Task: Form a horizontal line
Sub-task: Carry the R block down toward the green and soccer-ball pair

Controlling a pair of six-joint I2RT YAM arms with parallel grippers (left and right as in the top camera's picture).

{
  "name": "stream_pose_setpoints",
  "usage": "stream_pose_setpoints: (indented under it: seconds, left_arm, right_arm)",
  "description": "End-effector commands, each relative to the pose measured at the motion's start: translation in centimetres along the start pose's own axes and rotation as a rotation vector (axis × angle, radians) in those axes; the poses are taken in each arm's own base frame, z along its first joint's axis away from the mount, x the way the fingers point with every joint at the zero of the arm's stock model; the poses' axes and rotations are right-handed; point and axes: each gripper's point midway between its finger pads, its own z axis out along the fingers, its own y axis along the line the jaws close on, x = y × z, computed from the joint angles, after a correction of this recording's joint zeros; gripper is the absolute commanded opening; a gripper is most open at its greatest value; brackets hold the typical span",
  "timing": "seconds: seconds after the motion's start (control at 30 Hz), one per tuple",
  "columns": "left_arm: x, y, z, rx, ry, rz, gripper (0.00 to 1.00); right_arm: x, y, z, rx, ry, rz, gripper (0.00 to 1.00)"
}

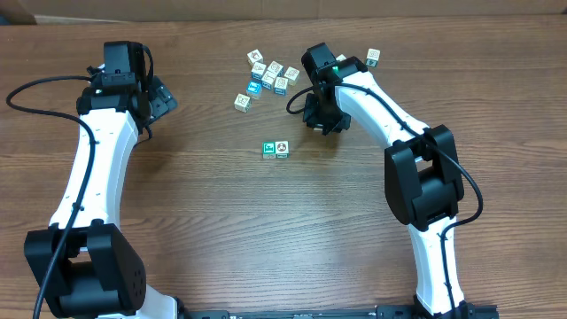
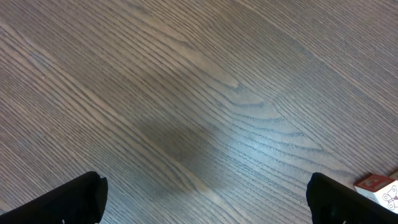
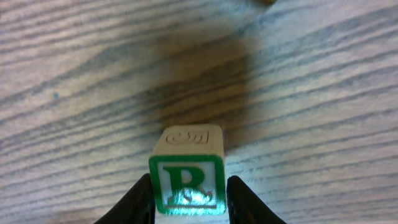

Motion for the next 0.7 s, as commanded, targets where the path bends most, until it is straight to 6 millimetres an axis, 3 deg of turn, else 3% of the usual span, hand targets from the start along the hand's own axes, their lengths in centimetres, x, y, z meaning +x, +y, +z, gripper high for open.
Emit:
stream_pose_setpoints:
  seconds: [0.0, 0.27, 0.67]
  left_arm:
    - [-0.1, -0.4, -0.3, 0.011, -0.006, 0.005, 1.00]
    - [-0.1, -0.4, -0.3, 0.011, -0.006, 0.005, 1.00]
    - [-0.1, -0.4, -0.3, 0.012, -0.006, 0.005, 1.00]
  right_arm:
    - [0.2, 0.6, -0.4, -0.019, 0.011, -0.007, 0.31]
    - [1.3, 0.4, -0.4, -0.013, 0.060, -0.008, 0.30]
    - [3.3, 3.0, -0.5, -0.061, 0.093, -0.089, 0.31]
